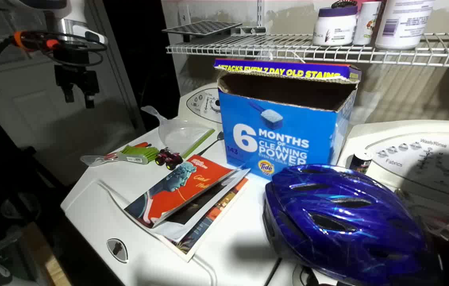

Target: Put the magazine on the first bottom shelf

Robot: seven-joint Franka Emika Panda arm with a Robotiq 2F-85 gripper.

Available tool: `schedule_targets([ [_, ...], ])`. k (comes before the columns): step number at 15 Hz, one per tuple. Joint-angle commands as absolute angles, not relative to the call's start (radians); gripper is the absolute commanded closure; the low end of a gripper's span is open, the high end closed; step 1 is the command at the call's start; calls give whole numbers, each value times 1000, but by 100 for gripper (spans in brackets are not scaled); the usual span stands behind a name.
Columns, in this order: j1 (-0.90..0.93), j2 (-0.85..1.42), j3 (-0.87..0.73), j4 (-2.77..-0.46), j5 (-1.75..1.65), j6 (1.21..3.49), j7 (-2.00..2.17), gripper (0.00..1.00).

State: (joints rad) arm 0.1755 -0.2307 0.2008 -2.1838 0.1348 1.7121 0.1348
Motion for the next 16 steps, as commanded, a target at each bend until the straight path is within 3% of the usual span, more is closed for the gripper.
schedule_targets([
  [1,176,-230,200,-2182,135,1711,135,0],
  [16,172,-68,250,-2206,-290,1518,559,0],
])
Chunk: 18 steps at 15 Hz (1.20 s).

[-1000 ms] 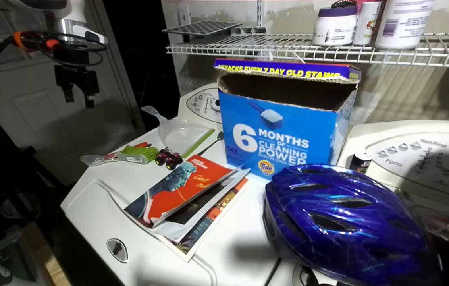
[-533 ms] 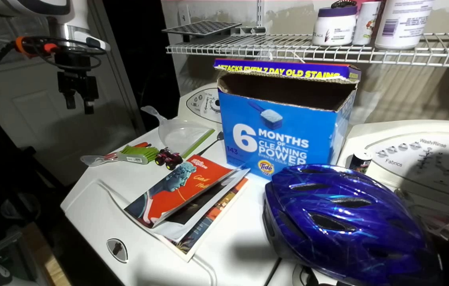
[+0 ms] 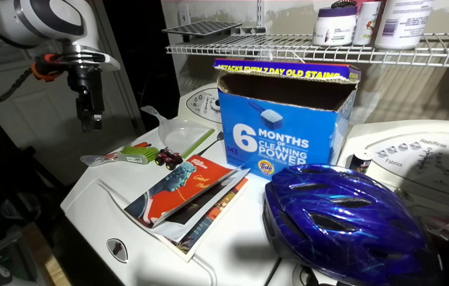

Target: Put the magazine on the first bottom shelf

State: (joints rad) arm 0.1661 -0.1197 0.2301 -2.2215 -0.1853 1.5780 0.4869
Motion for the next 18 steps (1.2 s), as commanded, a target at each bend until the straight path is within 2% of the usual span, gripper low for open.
schedule_targets([
  [1,174,-53,252,-2204,-328,1495,579,0],
  [9,182,-22,236,-2213,-368,1491,534,0],
  [18,195,45,228,-2304,-740,1775,447,0],
])
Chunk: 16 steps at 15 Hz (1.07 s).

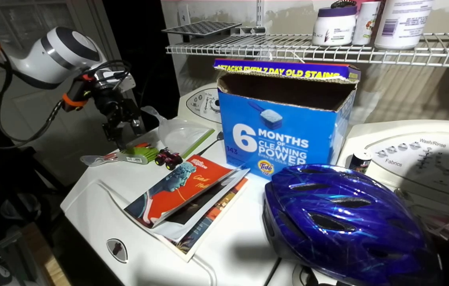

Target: Put the magazine on the first bottom shelf

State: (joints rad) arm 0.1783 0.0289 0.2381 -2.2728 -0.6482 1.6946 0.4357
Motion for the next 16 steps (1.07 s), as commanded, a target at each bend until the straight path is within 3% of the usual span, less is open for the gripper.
schedule_targets([
  [1,188,35,221,-2336,-729,1871,482,0],
  [6,168,3,177,-2456,-716,2089,630,0],
  [16,149,-1,145,-2530,-793,2038,746,0],
])
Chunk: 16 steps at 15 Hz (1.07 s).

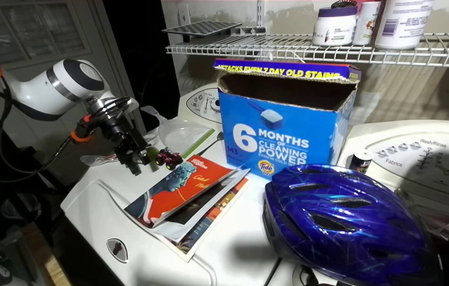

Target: Put the magazine on the first bottom shelf

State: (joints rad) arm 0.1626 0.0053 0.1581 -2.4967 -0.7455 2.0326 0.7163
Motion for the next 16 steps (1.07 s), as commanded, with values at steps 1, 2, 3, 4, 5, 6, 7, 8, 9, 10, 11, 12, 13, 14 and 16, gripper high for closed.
schedule_targets([
  [1,144,-1,139,-2539,-802,2039,747,0],
  [2,139,-1,133,-2546,-811,2041,746,0],
  [3,133,-2,127,-2553,-816,2038,743,0],
  [4,128,-3,123,-2559,-817,2036,741,0],
  [5,123,-3,118,-2564,-819,2034,738,0],
  [6,119,-1,113,-2569,-821,2036,736,0],
  [7,114,3,108,-2573,-820,2039,727,0],
  [8,111,5,105,-2577,-819,2036,722,0],
  [9,108,6,102,-2583,-816,2035,715,0],
  [10,105,6,99,-2586,-814,2031,711,0],
  [11,104,6,97,-2587,-813,2025,705,0],
  [12,102,8,95,-2588,-812,2017,699,0],
  [13,100,9,93,-2589,-813,2014,693,0],
  [14,97,13,90,-2591,-813,2017,685,0],
  [16,91,20,83,-2595,-813,2023,669,0],
])
